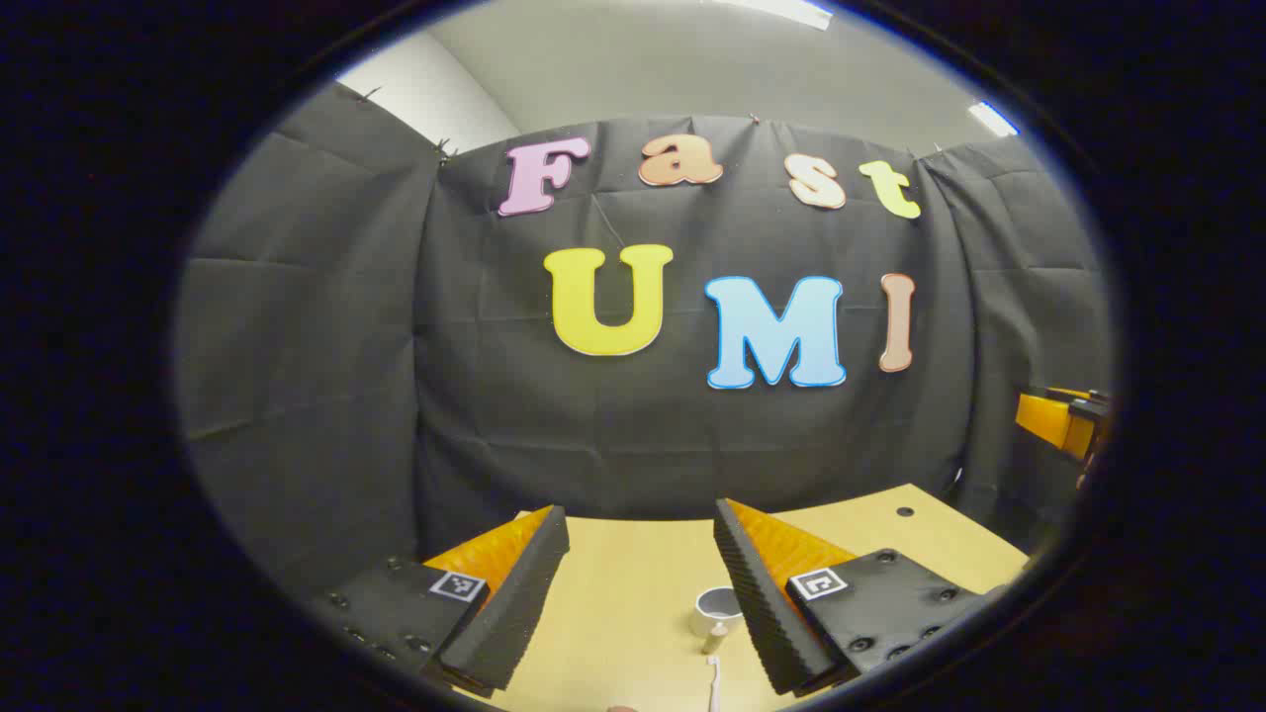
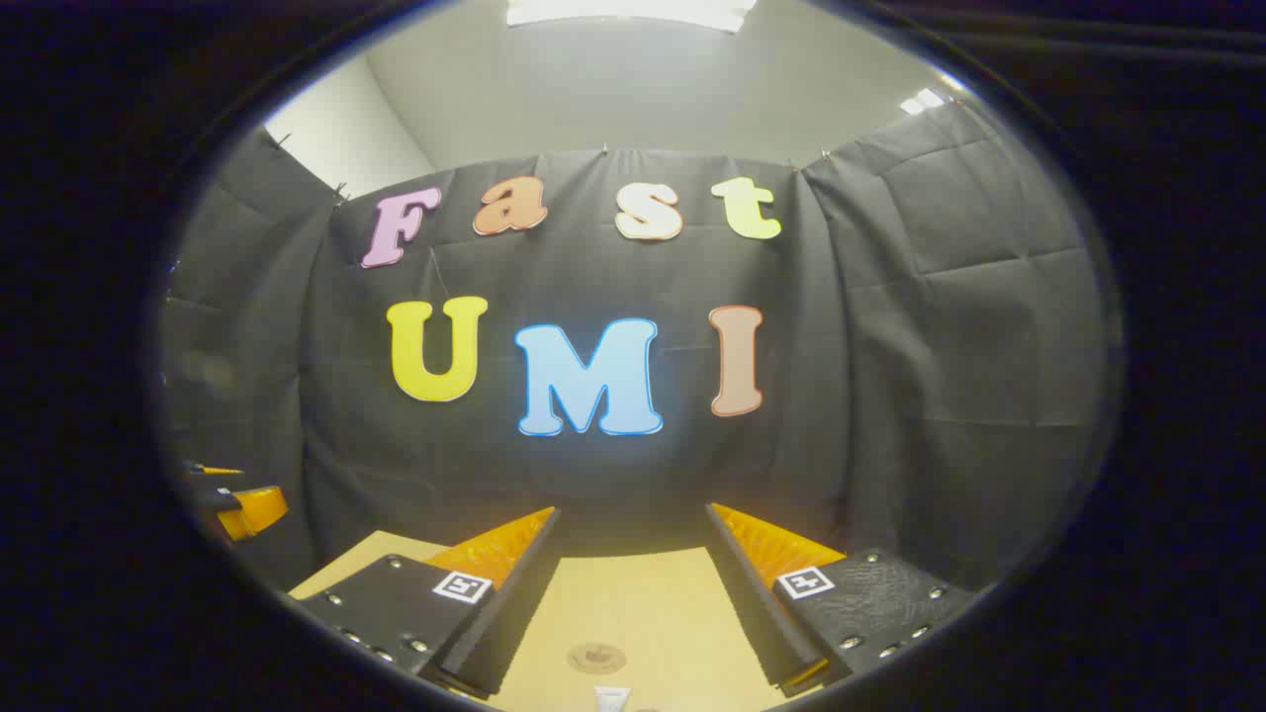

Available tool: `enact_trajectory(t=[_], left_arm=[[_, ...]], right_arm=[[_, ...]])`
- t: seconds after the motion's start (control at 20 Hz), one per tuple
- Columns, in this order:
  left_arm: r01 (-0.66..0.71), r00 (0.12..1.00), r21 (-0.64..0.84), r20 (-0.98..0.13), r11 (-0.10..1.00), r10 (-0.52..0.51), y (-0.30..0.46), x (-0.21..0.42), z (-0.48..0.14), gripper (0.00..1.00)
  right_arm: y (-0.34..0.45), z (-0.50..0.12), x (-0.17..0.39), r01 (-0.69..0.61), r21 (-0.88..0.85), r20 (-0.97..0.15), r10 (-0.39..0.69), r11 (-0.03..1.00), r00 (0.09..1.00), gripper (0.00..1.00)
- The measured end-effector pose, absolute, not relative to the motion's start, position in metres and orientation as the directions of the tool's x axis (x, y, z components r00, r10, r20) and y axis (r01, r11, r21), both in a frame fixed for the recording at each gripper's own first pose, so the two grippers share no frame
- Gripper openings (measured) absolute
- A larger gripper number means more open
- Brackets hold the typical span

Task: Put the toothbrush and toothpaste on the desktop into the cup, then pick up the cup and place it on the coaster on the desktop.

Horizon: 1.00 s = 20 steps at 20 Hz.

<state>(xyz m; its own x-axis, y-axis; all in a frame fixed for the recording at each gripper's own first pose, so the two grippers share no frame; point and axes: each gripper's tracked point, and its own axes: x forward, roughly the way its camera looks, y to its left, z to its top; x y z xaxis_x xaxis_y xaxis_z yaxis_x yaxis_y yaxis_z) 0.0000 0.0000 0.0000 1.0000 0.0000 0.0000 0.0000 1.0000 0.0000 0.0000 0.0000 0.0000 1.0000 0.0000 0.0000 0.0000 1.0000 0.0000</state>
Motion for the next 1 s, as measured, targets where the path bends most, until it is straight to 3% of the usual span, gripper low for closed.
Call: enact_trajectory(t=[0.25,0.7,0.85,0.9,1.0], left_arm=[[-0.009,1.0,0.016,0.001,1.0,0.009,-0.018,0.016,0.006,0.96],[-0.007,1.0,0.014,-0.014,1.0,0.008,-0.042,0.03,0.004,0.92],[-0.004,1.0,0.025,-0.018,1.0,0.005,-0.047,0.031,0.001,0.99],[-0.004,1.0,0.026,-0.015,1.0,0.004,-0.047,0.032,0.002,0.92],[-0.006,1.0,0.021,-0.012,1.0,0.006,-0.048,0.033,0.002,0.92]], right_arm=[[-0.004,0.0,0.015,-0.023,-0.015,-0.02,0.022,1.0,1.0,0.89],[0.001,-0.007,0.028,-0.078,-0.028,-0.034,0.077,0.997,0.996,0.89],[0.001,-0.009,0.03,-0.093,-0.02,-0.039,0.092,0.996,0.995,0.89],[0.001,-0.01,0.031,-0.095,-0.018,-0.035,0.095,0.995,0.995,0.9],[0.002,-0.011,0.033,-0.104,-0.02,-0.035,0.104,0.994,0.994,0.89]])
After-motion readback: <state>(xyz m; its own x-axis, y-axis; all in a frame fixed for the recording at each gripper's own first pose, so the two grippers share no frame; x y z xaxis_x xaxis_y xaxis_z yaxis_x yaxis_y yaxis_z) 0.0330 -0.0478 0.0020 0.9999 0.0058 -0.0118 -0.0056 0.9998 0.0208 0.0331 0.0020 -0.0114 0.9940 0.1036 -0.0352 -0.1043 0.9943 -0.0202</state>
